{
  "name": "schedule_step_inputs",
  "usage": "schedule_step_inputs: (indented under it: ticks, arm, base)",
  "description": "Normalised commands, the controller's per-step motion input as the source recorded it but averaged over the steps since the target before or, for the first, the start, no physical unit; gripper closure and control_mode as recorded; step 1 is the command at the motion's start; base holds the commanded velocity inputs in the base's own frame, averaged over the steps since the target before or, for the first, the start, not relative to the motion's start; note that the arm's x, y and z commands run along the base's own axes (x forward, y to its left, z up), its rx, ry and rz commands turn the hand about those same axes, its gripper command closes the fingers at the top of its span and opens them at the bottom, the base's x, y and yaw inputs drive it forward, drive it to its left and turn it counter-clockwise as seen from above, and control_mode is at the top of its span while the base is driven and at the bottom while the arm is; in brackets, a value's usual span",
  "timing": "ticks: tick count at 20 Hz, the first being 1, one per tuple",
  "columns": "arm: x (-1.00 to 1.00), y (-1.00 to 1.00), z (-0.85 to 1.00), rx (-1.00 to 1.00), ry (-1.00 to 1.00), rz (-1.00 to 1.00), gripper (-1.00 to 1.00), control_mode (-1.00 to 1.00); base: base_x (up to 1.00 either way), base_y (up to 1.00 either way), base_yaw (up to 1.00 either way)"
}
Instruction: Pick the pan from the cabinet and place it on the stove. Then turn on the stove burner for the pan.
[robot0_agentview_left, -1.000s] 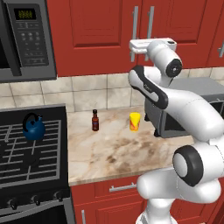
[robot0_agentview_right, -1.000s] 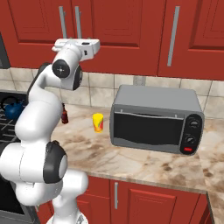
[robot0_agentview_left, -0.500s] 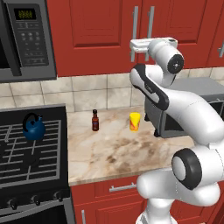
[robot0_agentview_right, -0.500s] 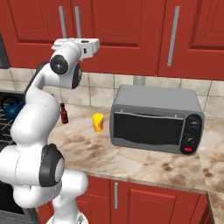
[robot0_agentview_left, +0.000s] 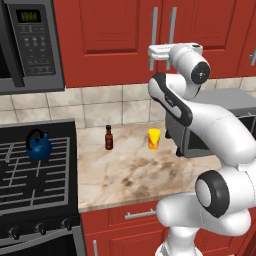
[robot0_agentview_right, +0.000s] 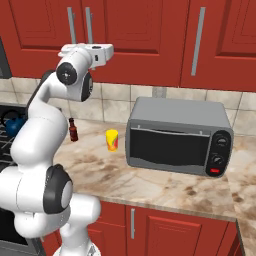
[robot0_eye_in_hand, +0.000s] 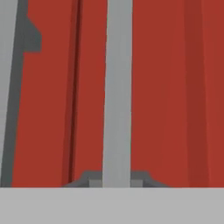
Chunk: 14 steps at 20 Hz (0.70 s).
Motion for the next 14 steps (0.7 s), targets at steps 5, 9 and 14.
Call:
schedule_step_inputs:
  ticks: [5,9,14]
  arm:
    - [-0.12,0.03,-0.07,-0.01,0.0,0.04,1.0,-1.0]
    - [-0.52,-0.03,-0.04,0.0,0.0,0.08,1.0,-1.0]
    - [-0.76,-0.26,-0.06,0.0,-0.01,0.06,1.0,-1.0]
  base:
    - [0.0,0.0,0.0]
    - [0.0,0.0,0.0]
    - [0.0,0.0,0.0]
